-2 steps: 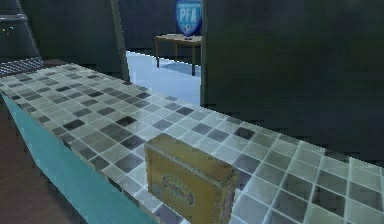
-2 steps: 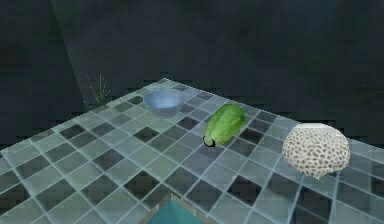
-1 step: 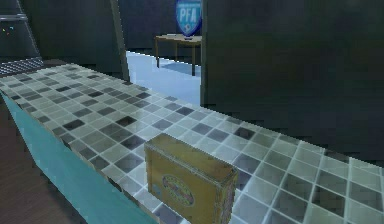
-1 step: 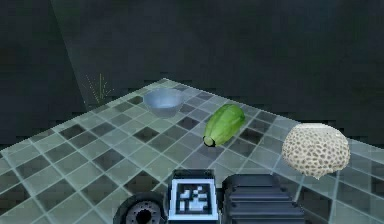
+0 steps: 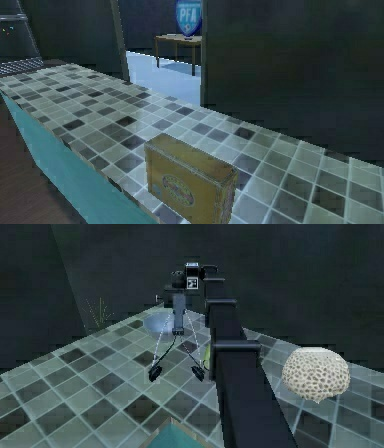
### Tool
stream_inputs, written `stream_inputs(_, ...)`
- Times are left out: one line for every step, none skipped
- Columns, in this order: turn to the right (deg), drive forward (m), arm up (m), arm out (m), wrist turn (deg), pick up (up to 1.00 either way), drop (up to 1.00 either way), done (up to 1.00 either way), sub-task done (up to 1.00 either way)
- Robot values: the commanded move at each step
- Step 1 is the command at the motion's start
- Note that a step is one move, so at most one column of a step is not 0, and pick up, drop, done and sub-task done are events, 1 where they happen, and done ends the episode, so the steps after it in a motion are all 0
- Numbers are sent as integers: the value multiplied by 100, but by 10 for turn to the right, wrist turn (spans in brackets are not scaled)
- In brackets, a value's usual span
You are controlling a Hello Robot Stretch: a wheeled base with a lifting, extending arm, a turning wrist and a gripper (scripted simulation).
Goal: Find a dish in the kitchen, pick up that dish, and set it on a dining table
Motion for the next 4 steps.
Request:
stream_inputs(0, 0, 0, 0, 450, 0, 0, 0, 0)
stream_inputs(0, 0, 0, 0, 450, 0, 0, 0, 0)
stream_inputs(0, 0, 0, 0, 450, 0, 0, 0, 0)
stream_inputs(0, 0, 0, 0, 90, 0, 0, 0, 0)
